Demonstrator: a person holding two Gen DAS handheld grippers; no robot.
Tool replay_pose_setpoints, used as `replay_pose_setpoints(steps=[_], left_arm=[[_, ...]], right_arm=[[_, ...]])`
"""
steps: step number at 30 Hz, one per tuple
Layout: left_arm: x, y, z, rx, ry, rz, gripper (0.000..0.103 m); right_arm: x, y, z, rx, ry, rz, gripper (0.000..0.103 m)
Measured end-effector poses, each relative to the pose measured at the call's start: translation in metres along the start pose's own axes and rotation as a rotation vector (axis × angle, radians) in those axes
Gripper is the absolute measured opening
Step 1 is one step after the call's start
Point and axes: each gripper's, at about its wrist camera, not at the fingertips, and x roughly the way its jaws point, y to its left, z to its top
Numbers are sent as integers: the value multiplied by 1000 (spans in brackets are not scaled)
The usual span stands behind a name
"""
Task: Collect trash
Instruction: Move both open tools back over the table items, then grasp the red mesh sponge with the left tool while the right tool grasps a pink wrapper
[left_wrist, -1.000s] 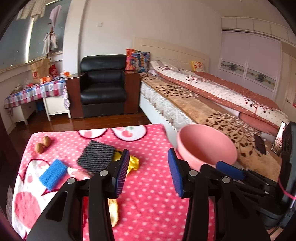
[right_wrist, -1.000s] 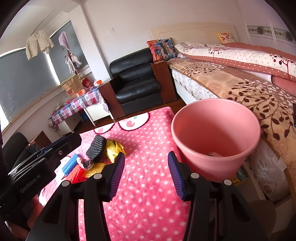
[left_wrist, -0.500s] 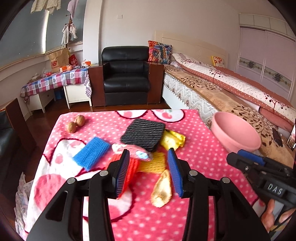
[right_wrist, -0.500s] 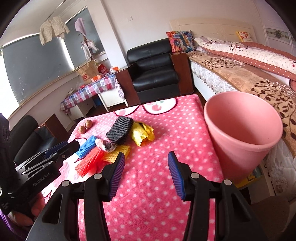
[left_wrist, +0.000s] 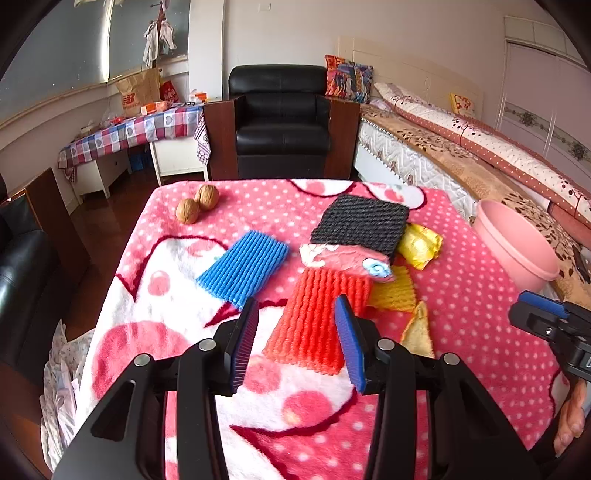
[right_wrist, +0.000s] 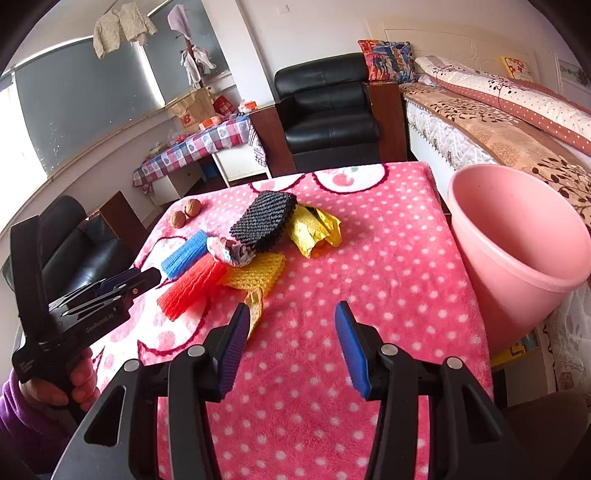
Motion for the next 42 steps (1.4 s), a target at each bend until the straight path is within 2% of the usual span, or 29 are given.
replay_pose_setpoints(steps=[6, 12, 15, 19, 20, 26, 30, 37, 39, 40, 41, 42], left_arm=[[27, 8, 3, -36, 62, -36, 43], [51, 16, -4, -81, 181, -74, 43], [47, 19, -9, -99, 166, -94, 43], [40, 20, -13, -110, 146, -93, 15], [37, 20, -14, -111, 139, -90, 13], [17, 32, -16, -156, 90, -98, 12], [5, 37, -14, -172, 51, -79, 12], [-4, 45, -13, -208, 15, -68, 12], [-4, 46, -12, -209, 15, -64, 12], [-4, 46, -12, -208, 14, -64, 12], [-5, 45, -12, -209, 12, -62, 12], [-6, 45, -12, -209, 10, -61, 12]], right_arm=[[7, 4, 0, -8, 19, -2, 48], [16, 16, 10, -53, 31, 15, 48], [21, 24, 18, -80, 29, 42, 48], [36, 38, 30, -99, 49, 87, 48], [42, 41, 34, -104, 60, 97, 48], [71, 65, 50, -172, 84, 106, 48], [91, 80, 54, -228, 98, 95, 41], [120, 88, 58, -261, 109, 57, 40], [128, 92, 56, -278, 119, 55, 30], [132, 92, 55, -280, 135, 54, 16], [134, 92, 54, -278, 145, 56, 7], [135, 90, 53, -269, 153, 54, 7]])
